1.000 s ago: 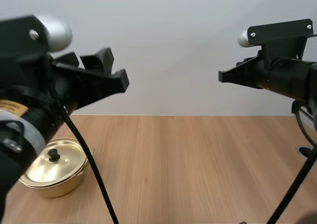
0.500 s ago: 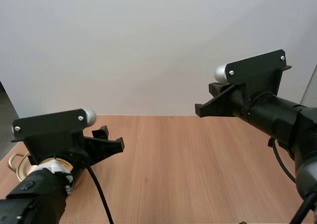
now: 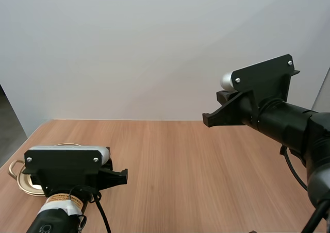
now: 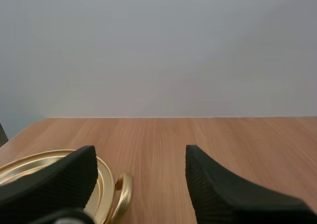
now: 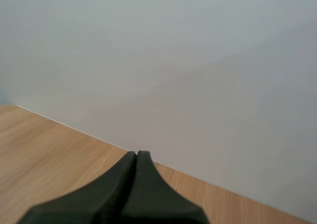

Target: Open the pot, put the car inside, and close it

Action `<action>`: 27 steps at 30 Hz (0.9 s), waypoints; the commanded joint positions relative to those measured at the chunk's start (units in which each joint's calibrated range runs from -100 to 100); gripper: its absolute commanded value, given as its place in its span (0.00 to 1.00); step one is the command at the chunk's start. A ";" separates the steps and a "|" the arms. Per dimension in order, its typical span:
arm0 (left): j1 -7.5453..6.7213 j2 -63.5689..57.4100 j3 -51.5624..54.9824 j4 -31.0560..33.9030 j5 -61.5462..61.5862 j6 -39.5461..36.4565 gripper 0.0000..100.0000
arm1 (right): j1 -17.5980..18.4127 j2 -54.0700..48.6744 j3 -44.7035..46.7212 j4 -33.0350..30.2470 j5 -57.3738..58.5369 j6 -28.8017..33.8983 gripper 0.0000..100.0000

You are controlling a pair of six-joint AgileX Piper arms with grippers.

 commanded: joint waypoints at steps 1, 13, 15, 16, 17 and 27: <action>0.41 -0.25 0.00 -0.06 6.22 -1.95 0.86 | -0.04 -0.04 -0.02 -0.02 -0.05 0.05 0.00; 1.10 -0.25 0.00 -0.06 3.54 -1.95 0.86 | -0.04 -0.04 -0.02 -0.13 -0.22 -0.36 0.00; 1.10 -0.25 0.00 -0.06 3.54 -1.95 0.86 | -0.04 -0.04 -0.02 -0.13 -0.22 -0.36 0.00; 1.10 -0.25 0.00 -0.06 3.54 -1.95 0.86 | -0.04 -0.04 -0.02 -0.13 -0.22 -0.36 0.00; 1.10 -0.25 0.00 -0.06 3.54 -1.95 0.86 | -0.04 -0.04 -0.02 -0.13 -0.39 -0.37 0.00; 1.12 -0.25 0.00 -0.58 3.66 -1.50 0.00 | -0.04 -0.04 -0.02 -0.13 -0.73 -0.87 0.00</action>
